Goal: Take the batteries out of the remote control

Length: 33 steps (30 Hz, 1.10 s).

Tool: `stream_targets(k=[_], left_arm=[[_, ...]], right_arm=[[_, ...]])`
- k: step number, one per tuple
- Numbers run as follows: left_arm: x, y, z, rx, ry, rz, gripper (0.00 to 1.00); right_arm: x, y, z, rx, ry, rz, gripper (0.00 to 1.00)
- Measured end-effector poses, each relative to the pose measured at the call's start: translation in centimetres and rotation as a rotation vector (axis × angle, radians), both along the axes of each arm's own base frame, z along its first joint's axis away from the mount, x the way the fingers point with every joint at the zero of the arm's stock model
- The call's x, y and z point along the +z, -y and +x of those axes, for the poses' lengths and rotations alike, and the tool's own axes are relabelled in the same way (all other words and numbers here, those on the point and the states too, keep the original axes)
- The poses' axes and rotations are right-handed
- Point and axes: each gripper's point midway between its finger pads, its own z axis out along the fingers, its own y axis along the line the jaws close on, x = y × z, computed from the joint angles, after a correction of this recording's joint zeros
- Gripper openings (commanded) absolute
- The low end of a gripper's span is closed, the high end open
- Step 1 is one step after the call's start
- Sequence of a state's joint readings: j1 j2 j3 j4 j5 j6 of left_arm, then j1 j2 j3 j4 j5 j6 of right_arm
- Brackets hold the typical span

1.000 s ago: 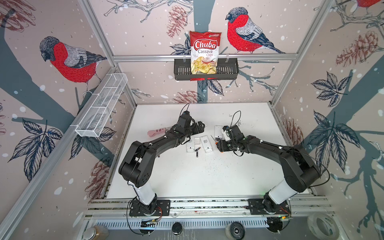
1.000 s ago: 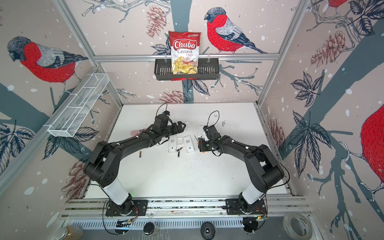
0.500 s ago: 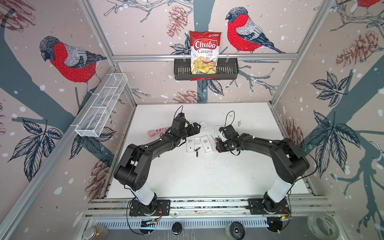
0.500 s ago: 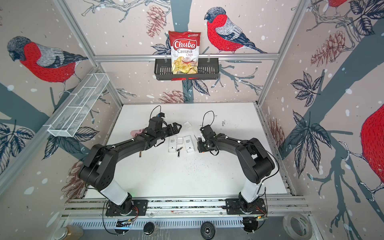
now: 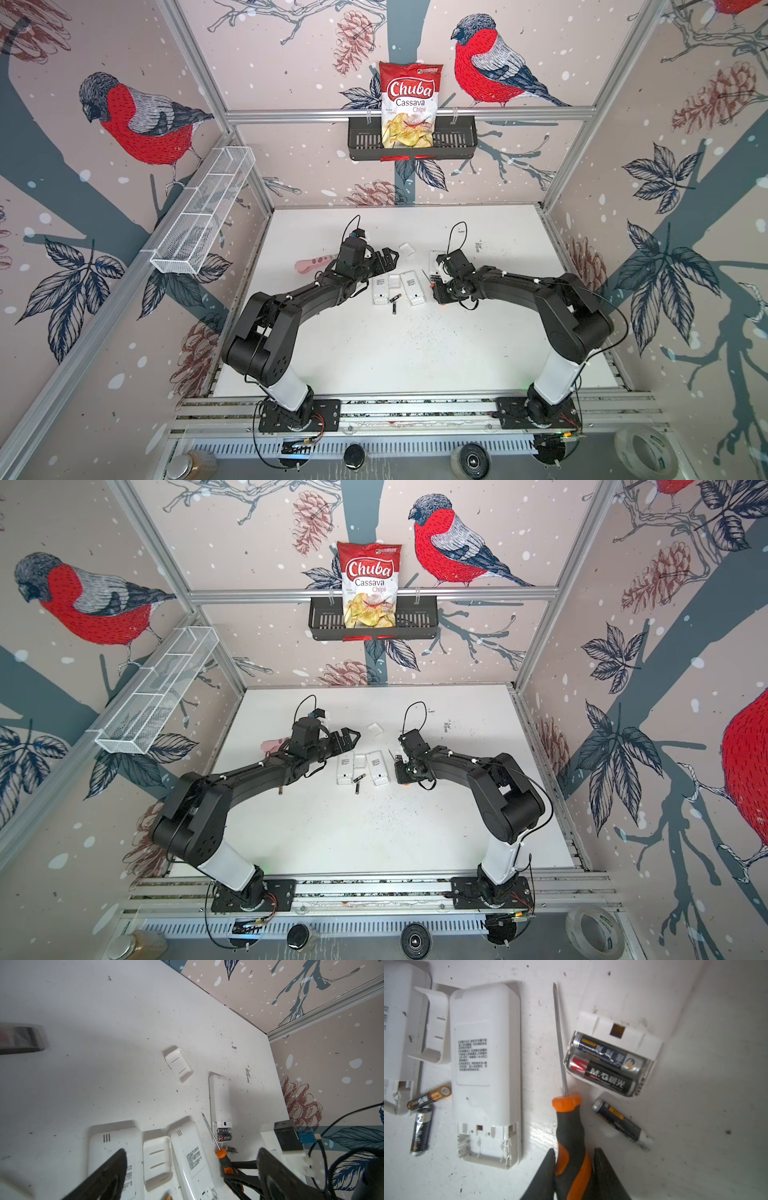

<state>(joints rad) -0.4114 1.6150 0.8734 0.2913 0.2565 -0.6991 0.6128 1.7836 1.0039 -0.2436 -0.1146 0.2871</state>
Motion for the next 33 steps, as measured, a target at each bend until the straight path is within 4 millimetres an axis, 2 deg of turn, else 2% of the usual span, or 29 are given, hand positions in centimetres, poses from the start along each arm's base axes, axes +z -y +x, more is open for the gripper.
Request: stream_targets(k=[5,10,14,17,22,27,33], left_arm=[[0.0,-0.6,-0.2,-0.001,0.005,-0.036,0.96],[0.5,-0.6,-0.7,-0.027,0.020,-0.124,0.94],[1.7,0.2,-0.9,-0.071,0.051,-0.185,0.84],[2.7,1.0,-1.4,-0.121,0.080,-0.247,0.73],[2.5,2.6,-2.1,-0.208,0.080,-0.346,0.60],[2.5,4.5,-3.5,-0.295,0.082,-0.447,0.53],[4.3,6.2,-4.4,-0.372,0.135,-0.576,0.46]], right_arm=[[0.9,-0.2,-0.2,0.006,0.014,0.013,0.22],[3.5,-0.5,-0.6,0.016,0.056,0.063,0.20],[6.5,-0.8,-1.1,0.034,0.100,0.125,0.19],[8.8,-1.2,-1.5,0.056,0.133,0.179,0.19],[11.8,-2.3,-2.5,0.123,0.166,0.262,0.19],[13.4,-3.4,-3.1,0.170,0.179,0.327,0.19],[14.3,-4.4,-3.2,0.200,0.181,0.370,0.19]])
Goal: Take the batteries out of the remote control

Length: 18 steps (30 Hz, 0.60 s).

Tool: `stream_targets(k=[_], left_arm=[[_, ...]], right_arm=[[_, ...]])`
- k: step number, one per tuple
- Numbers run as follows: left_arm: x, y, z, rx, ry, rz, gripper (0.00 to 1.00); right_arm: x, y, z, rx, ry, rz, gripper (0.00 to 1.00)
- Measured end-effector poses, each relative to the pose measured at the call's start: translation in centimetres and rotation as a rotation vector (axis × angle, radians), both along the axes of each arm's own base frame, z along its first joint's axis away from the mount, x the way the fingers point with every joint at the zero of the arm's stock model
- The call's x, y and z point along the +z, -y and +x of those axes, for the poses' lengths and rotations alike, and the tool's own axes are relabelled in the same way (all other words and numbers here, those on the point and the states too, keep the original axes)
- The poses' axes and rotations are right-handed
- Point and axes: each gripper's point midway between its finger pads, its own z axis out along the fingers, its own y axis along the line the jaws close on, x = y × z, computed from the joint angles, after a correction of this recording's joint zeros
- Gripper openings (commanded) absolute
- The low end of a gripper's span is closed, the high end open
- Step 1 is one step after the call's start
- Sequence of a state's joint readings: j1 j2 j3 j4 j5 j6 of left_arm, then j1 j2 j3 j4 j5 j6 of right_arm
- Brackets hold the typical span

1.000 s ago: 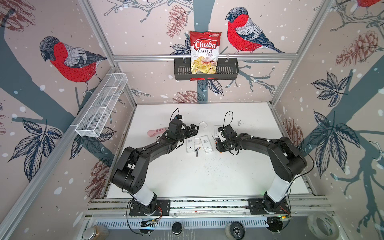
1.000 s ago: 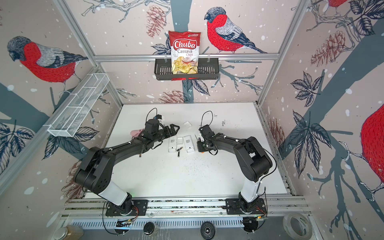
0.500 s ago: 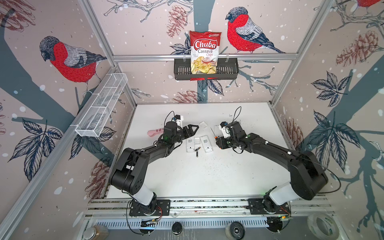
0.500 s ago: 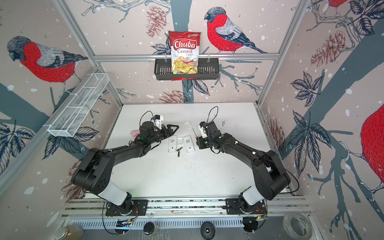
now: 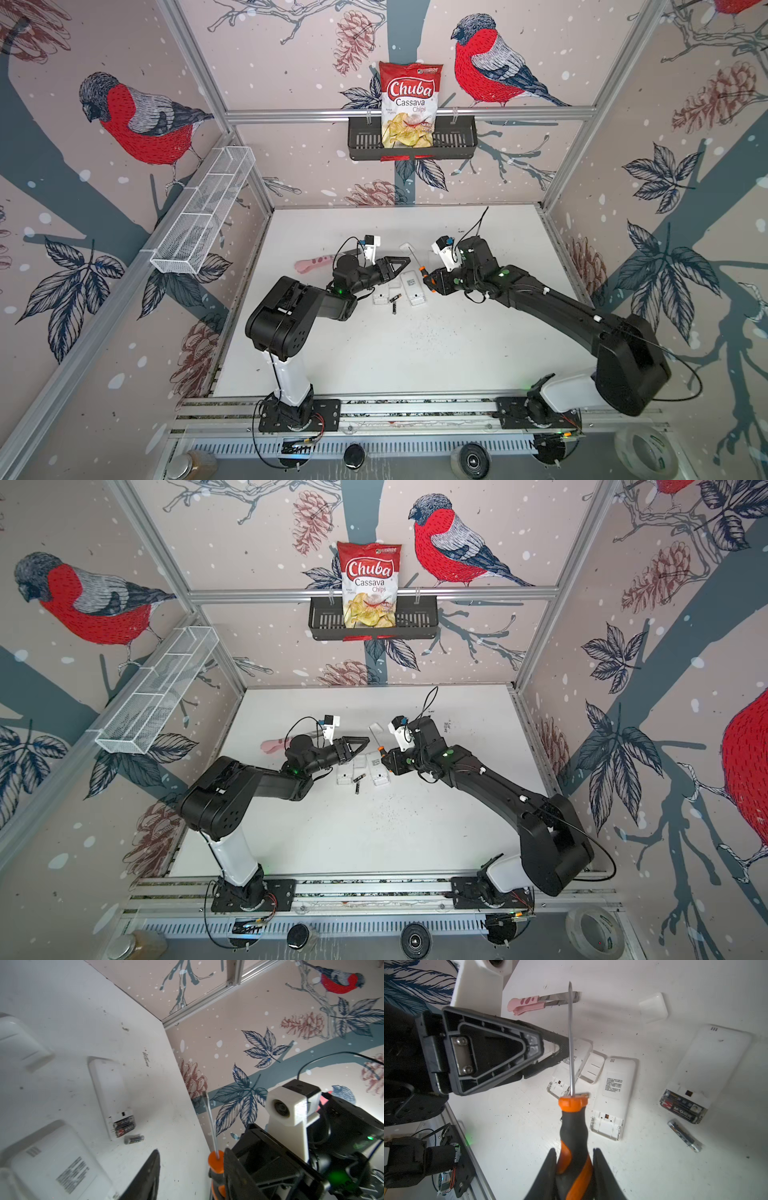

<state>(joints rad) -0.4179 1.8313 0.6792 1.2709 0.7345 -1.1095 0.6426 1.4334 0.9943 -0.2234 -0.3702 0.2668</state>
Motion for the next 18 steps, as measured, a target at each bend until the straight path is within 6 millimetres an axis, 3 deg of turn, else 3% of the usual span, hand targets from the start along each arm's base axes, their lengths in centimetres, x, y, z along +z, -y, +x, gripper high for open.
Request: stream_targets(k=[12,18], left_arm=[[2.6,1.6,-0.2,-0.052,0.064,-0.082,0.36],[2.3,1.8,0.5,-0.030,0.066,-0.051,0.23]], right_arm=[[0.8,-1.1,-0.5,0.044,0.008,0.047,0.19],[0.9,-1.2,-0.6,0.052,0.009,0.054,0.19]])
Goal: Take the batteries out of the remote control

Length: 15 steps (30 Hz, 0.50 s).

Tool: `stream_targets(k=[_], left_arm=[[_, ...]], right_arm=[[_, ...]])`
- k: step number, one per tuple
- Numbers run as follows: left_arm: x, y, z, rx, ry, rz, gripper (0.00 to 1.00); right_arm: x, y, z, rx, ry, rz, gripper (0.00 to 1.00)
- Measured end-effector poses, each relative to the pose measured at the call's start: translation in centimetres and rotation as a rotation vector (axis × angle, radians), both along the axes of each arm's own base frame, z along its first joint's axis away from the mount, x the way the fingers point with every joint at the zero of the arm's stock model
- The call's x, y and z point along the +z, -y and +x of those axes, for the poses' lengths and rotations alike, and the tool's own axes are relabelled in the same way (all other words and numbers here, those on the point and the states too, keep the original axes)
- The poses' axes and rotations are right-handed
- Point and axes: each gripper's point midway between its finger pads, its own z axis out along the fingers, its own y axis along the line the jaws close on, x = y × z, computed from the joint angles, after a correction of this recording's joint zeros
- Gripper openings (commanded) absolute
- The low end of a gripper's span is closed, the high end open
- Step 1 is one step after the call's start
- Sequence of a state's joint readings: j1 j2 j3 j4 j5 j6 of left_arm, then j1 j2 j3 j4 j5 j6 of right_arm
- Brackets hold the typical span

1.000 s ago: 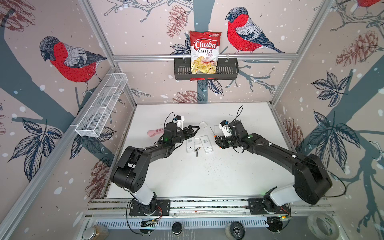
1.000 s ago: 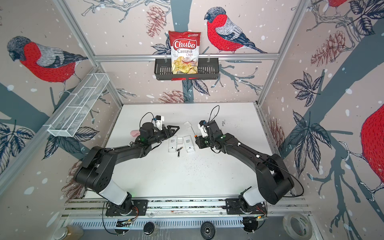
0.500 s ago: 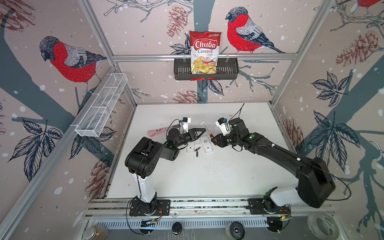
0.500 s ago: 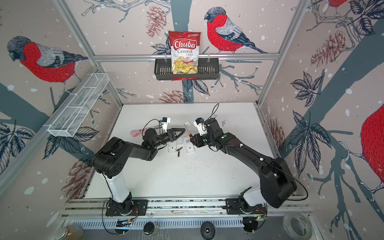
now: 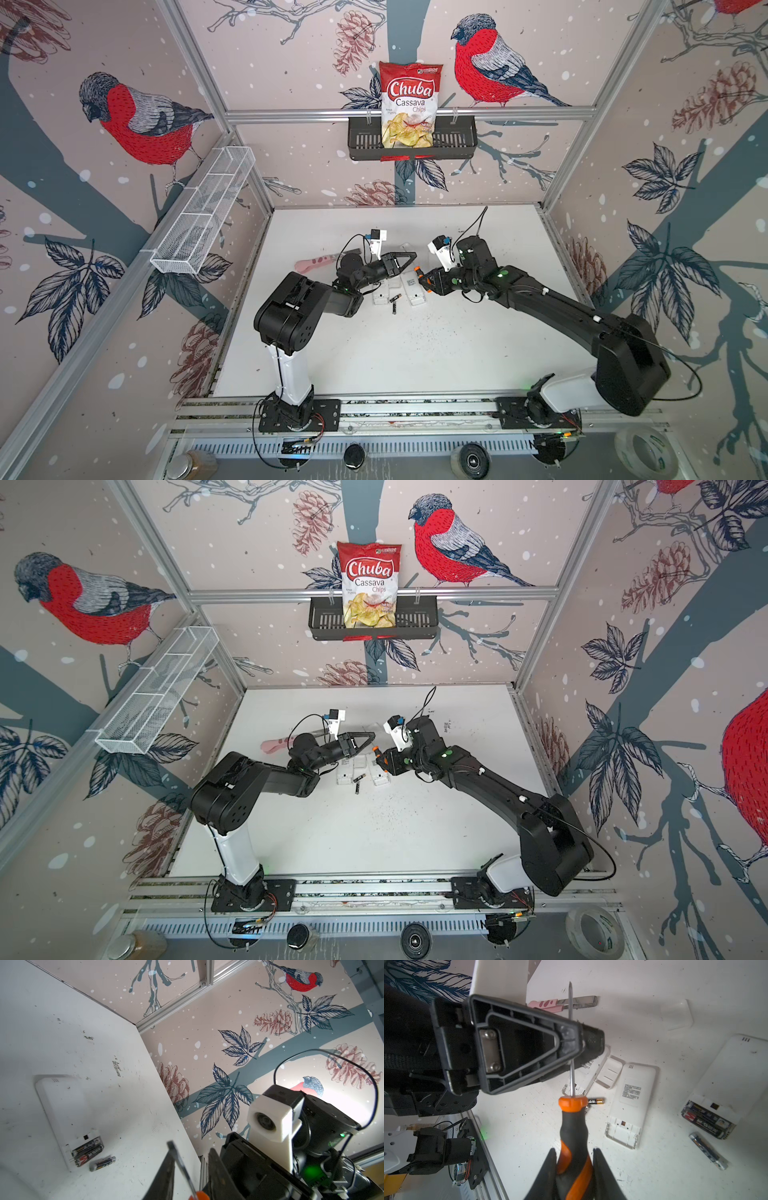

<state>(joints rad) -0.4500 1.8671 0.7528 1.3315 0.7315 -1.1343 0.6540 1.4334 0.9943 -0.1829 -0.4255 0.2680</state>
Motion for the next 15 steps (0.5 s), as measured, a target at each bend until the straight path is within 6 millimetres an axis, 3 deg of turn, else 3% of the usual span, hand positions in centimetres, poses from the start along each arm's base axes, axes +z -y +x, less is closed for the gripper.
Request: stream_targets(k=[6,8,11,15], left_arm=[[-0.07,-0.01,0.14,0.007,0.010,0.023,0.14],[-0.11,0.01,0.15,0.005,0.001,0.022,0.00],[0.80,0.36,-0.26,-0.025,0.018,-0.002,0.00],[0.36,0.11,0.40,-0.014,0.000,-0.004,0.00]], right_arm=[[0.18,0.03,0.09,-0.003,0.015,0.011,0.24],[0.13,0.25,0.26,-0.011,0.018,0.010,0.25],[-0.31,0.38,0.32,-0.012,0.018,0.002,0.26],[-0.23,0.57,0.64,-0.026,0.024,0.010,0.39]])
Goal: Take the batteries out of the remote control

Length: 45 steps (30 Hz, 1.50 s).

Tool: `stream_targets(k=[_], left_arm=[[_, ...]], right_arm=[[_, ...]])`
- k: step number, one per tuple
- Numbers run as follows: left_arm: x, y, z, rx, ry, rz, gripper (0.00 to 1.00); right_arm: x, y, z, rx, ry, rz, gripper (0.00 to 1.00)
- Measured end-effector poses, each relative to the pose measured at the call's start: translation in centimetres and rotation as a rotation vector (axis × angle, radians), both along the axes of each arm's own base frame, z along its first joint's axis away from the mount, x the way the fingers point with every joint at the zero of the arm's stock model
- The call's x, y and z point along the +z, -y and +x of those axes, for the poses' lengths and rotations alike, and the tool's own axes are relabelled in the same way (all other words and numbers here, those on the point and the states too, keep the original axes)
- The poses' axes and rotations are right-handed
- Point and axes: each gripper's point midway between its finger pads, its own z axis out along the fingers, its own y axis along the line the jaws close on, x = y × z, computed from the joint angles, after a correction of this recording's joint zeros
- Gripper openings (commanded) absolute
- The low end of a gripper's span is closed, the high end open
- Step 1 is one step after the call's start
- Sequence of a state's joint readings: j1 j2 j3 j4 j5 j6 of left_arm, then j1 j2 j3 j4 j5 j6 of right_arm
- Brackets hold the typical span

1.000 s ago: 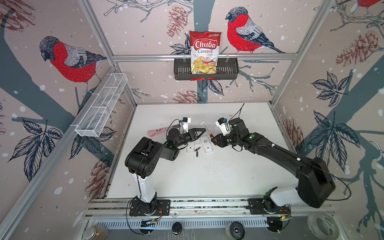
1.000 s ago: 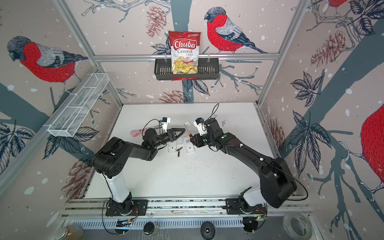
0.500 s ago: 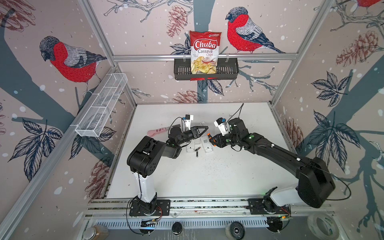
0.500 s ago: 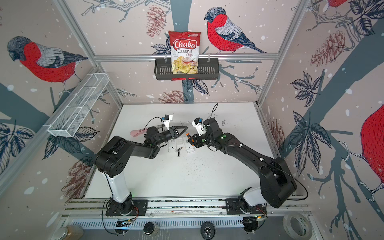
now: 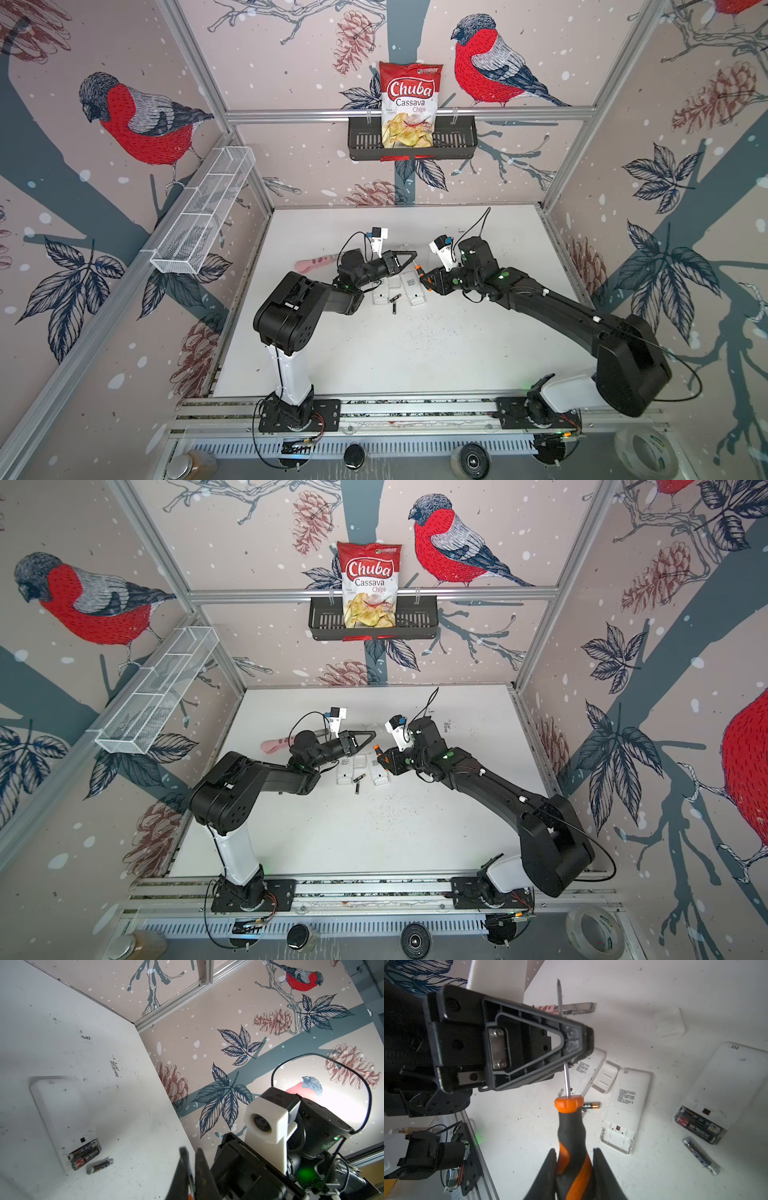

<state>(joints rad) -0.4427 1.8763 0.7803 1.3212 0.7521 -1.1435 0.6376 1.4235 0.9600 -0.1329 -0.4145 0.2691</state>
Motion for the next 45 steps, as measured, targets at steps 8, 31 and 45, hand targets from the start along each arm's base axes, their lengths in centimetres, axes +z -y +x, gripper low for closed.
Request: stream_targets(k=[8,31,45], left_arm=[[-0.1,-0.4,1.8,0.054,-0.010,0.004,0.00],[4.8,-1.9,3.2,0.247,-0.005,-0.129,0.00],[4.3,-2.4,2.5,0.288,-0.013,-0.146,0.00]], right_arm=[[1.3,2.0,0.7,-0.068,0.017,0.072,0.76],[3.4,3.1,-0.5,0.013,-0.057,0.701,0.85],[5.1,0.5,2.3,0.005,-0.026,0.799,0.76]])
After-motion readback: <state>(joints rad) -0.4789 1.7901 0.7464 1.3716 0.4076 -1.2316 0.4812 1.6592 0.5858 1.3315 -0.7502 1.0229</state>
